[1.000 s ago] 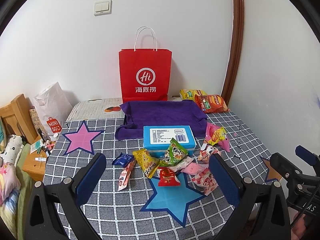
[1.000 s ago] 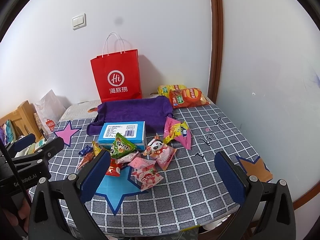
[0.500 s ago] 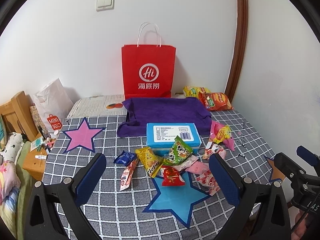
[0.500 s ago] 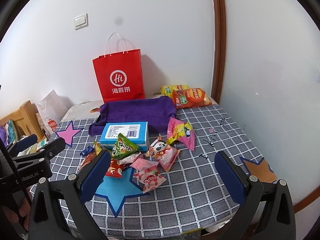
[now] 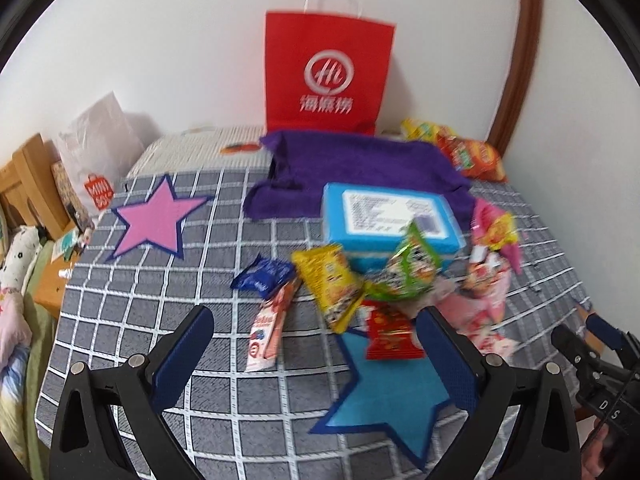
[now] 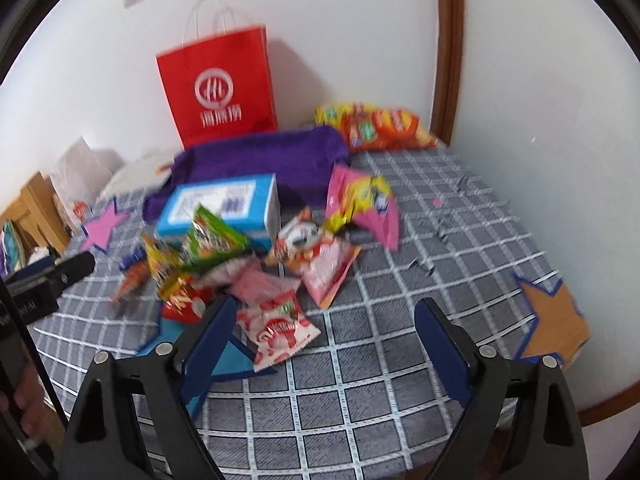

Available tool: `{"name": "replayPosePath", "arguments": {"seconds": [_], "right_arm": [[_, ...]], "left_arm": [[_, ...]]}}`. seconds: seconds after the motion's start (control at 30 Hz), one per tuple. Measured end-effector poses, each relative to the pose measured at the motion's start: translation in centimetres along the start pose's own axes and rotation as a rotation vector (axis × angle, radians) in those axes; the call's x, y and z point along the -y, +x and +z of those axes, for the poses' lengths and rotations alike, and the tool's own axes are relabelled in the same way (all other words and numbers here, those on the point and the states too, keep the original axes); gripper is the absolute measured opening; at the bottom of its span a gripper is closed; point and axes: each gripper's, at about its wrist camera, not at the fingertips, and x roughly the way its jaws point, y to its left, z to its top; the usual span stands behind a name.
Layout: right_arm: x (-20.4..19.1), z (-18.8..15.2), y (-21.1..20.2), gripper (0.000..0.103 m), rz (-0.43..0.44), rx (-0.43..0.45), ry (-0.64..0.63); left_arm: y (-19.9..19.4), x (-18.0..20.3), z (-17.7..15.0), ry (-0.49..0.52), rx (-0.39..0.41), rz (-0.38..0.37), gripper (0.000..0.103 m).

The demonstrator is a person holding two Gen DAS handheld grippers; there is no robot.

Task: Organize snacks
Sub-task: 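Grasp the blue candy packet with the left tool while the right tool grasps the white strawberry candy bag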

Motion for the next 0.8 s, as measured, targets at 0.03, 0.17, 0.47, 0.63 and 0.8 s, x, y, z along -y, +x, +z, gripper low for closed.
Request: {"name": "replayPosePath", "arguments": {"seconds": [0.03, 0.17, 0.47, 0.63, 0.8], "right_arm": [[-0.1, -0.2, 0.9, 0.085, 0.006, -0.015, -0.004], [-1.0, -1.3, 5.1, 0.083, 0.024, -0.087, -0.047], [-2.8, -2.8, 10.0, 0.083, 0.091, -0.171, -0.105], [-3.5, -3.5, 10.7, 0.082, 0.063, -0.176, -0.161], [-3.5, -3.4, 10.2, 0.059, 0.066, -0.161, -0.177]], "left_arm": [[0.7, -0.3, -0.1, -0.004, -0.011, 0.006, 0.101], [3.1, -1.5, -0.4, -0.024, -0.050, 0.012, 0.101], [6.3, -2.9, -0.2, -0.036, -0.096, -0.008, 0.101], [7.3, -3.1, -0.4, -0.028, -0.107, -0.026, 0.101], [8.0, -3.9, -0.7, -0.037, -0.123, -0.027, 0.101]]}}
